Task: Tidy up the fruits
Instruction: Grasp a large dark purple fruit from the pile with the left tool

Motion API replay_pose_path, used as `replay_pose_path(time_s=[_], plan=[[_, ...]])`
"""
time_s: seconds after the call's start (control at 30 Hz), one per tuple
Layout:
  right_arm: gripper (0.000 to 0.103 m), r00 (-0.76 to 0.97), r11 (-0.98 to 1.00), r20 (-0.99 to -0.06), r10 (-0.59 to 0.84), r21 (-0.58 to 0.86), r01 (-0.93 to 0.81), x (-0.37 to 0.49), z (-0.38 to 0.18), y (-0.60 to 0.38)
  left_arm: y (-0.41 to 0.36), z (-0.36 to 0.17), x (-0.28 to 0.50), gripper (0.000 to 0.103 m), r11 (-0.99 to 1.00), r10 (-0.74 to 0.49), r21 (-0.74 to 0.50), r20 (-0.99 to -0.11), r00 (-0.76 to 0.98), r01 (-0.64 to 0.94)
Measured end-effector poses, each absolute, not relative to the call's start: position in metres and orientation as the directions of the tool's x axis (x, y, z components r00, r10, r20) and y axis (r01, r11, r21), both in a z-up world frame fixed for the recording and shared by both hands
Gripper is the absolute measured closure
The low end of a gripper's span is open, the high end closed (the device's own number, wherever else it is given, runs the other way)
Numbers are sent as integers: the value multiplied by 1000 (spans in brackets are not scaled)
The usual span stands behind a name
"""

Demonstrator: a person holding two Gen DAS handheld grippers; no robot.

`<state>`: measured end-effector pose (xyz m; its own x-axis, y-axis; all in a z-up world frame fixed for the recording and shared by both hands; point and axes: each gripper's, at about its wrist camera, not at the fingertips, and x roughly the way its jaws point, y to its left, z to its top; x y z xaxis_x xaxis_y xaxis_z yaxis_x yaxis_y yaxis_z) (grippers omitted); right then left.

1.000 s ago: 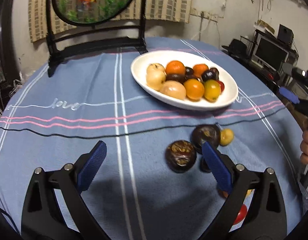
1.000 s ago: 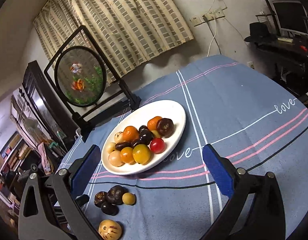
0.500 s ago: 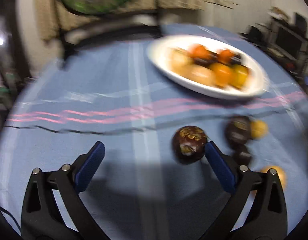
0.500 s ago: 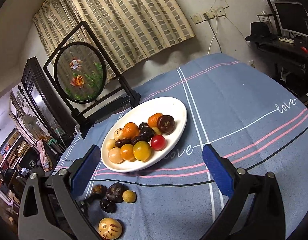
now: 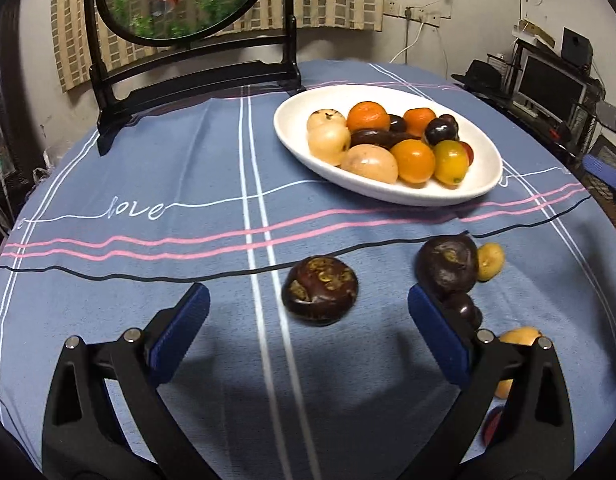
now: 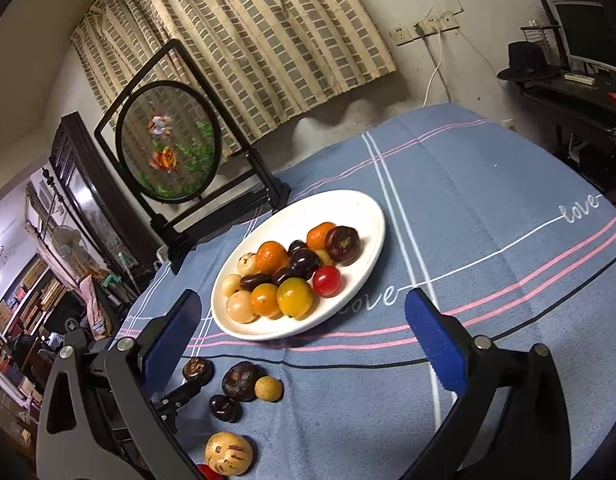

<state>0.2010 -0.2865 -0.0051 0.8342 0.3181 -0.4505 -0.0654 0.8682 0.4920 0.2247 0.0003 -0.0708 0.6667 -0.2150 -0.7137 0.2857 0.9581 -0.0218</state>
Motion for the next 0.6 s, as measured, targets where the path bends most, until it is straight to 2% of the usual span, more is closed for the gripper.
replay_pose_path(time_s=[0.13, 0.2, 0.27, 0.3, 0.37, 0.6], plan=[[1, 826, 878, -465, 319, 474, -72, 202, -5, -281, 1, -72, 226, 7, 953, -241, -51, -722, 648, 297], [1, 824, 879, -471, 315, 473, -66, 203, -6, -281, 0, -73, 227, 14, 951, -245, -54, -728, 640, 303], [1, 821, 879, -477, 313, 473, -60, 204, -6, -282, 0, -75, 229, 34, 949, -254, -63, -735, 629, 309], [1, 820, 879, -480, 312, 473, -57, 204, -7, -282, -1, -77, 231, 39, 947, -258, -70, -745, 615, 313], [1, 816, 877, -483, 318, 476, -60, 204, -8, -281, -2, -80, 235, 54, 946, -261, -78, -761, 594, 315], [1, 804, 887, -494, 330, 453, -86, 206, -10, -272, -3, -83, 242, 58, 944, -270, -91, -766, 583, 318]])
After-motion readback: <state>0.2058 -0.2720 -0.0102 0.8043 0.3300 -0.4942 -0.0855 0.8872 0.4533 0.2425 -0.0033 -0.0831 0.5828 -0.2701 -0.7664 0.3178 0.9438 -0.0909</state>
